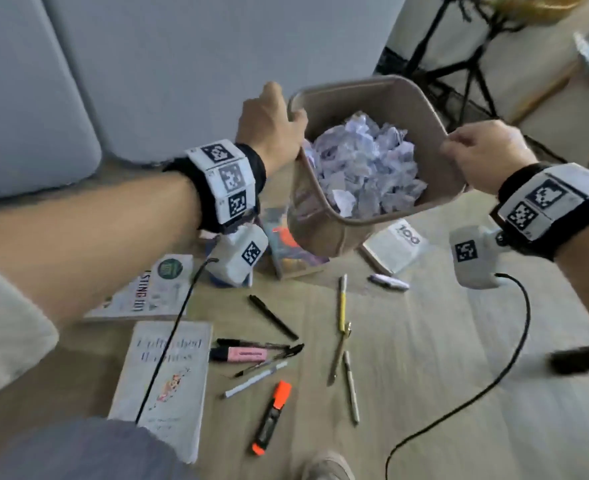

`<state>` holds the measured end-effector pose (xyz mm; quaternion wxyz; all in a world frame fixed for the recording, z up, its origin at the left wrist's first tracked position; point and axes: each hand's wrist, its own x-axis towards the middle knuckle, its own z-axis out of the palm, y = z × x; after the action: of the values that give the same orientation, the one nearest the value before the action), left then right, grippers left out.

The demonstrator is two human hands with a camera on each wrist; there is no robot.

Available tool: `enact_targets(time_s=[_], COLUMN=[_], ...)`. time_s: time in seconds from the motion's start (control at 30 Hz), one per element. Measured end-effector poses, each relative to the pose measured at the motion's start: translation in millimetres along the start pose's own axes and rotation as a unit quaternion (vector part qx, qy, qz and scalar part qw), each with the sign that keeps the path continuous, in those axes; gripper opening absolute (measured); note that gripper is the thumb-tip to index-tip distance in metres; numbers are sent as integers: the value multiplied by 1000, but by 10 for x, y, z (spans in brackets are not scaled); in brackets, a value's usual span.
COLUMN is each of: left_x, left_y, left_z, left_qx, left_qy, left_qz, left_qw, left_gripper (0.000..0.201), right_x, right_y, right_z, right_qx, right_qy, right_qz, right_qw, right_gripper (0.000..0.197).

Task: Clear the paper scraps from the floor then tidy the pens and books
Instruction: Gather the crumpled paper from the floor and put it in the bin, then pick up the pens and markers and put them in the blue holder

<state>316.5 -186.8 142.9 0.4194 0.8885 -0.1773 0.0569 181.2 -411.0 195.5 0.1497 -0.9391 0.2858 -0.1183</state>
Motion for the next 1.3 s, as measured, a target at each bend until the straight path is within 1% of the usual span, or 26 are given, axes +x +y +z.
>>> enact_targets(time_s=[0.07, 0.1, 0.17, 0.2, 0.23, 0.33, 0.4, 0.47, 0.5, 0.53, 0.57, 0.6, 0.63, 0.67, 0.73, 0.77, 0.8, 0.83, 0.87, 0.9, 0.97, 1.07, 1.13, 1.2, 1.27, 1.3], left_x=[-125, -236, -478, -613, -749, -1111, -1337, -1578, -1676, -1806, -1926, -2041, -2153, -2251, -2407, -2450, -2454, -2440, -2395, -2335, -2152, -1796, -1534, -1307, -1174, -1150], left_y=[411, 614, 945, 1064, 1161, 1360, 1458, 1534, 1532, 1547, 1553, 1528, 1476, 1440, 1336, 1279, 1241, 1200, 1156, 1109, 976, 589, 248, -93, -374, -490], left_z=[367, 511, 828, 974, 1108, 1471, 1598, 1713, 1756, 1810, 1828, 1862, 1920, 1966, 2042, 2078, 2074, 2056, 2031, 2000, 1983, 1961, 1908, 1806, 1660, 1591], left_qx=[-57, -62, -89, -99, -98, -106, -91, -18, 31, 40, 17, -5, -43, -56, -27, -46, -92, -137, -169, -175, -157, -68, -4, 59, 125, 167], left_qy=[-99, -183, -374, -434, -465, -474, -480, -483, -467, -469, -495, -498, -495, -505, -561, -597, -643, -677, -691, -689, -670, -626, -597, -567, -537, -524], left_qz=[38, 54, 55, 62, 66, 99, 130, 202, 243, 252, 239, 249, 231, 223, 225, 194, 132, 106, 69, 42, 14, 19, 20, 23, 38, 54], left_qw=[993, 980, 922, 893, 877, 869, 863, 852, 850, 846, 835, 831, 837, 832, 796, 777, 749, 715, 700, 702, 725, 776, 802, 822, 833, 833], left_gripper=[39, 39, 33, 26, 25, 29, 30, 43, 45, 41, 37, 34, 33, 31, 29, 28, 32, 40, 49, 56, 61, 39, 33, 33, 34, 35], right_x=[-201, -321, -614, -777, -922, -1326, -1490, -1596, -1602, -1635, -1658, -1683, -1699, -1723, -1753, -1755, -1749, -1738, -1710, -1668, -1551, -1321, -1171, -1077, -1060, -1099], right_y=[530, 763, 1107, 1237, 1366, 1638, 1762, 1814, 1767, 1741, 1707, 1703, 1695, 1712, 1751, 1765, 1774, 1774, 1768, 1744, 1656, 1369, 1133, 899, 743, 695], right_z=[-274, -380, -555, -621, -669, -753, -779, -813, -809, -806, -798, -774, -742, -701, -607, -567, -529, -497, -465, -428, -373, -219, 23, 393, 853, 1097], right_qx=[-26, -36, -67, -87, -102, -111, -107, -146, -168, -180, -188, -193, -197, -200, -210, -215, -218, -217, -215, -213, -215, -215, -209, -185, -172, -178], right_qy=[32, 37, 43, 46, 47, 38, 70, 135, 160, 171, 175, 173, 169, 165, 156, 150, 142, 134, 125, 116, 109, 104, 77, 23, -71, -132], right_qz=[95, 141, 225, 259, 287, 382, 428, 417, 392, 370, 350, 336, 323, 314, 300, 293, 289, 286, 284, 279, 258, 194, 132, 67, 20, 10], right_qw=[995, 989, 971, 961, 951, 917, 895, 887, 890, 895, 901, 906, 910, 913, 918, 919, 921, 923, 926, 929, 936, 952, 966, 980, 982, 975], right_gripper=[22, 23, 22, 23, 25, 27, 28, 34, 36, 37, 37, 38, 37, 36, 32, 31, 31, 31, 30, 30, 29, 25, 25, 24, 21, 21])
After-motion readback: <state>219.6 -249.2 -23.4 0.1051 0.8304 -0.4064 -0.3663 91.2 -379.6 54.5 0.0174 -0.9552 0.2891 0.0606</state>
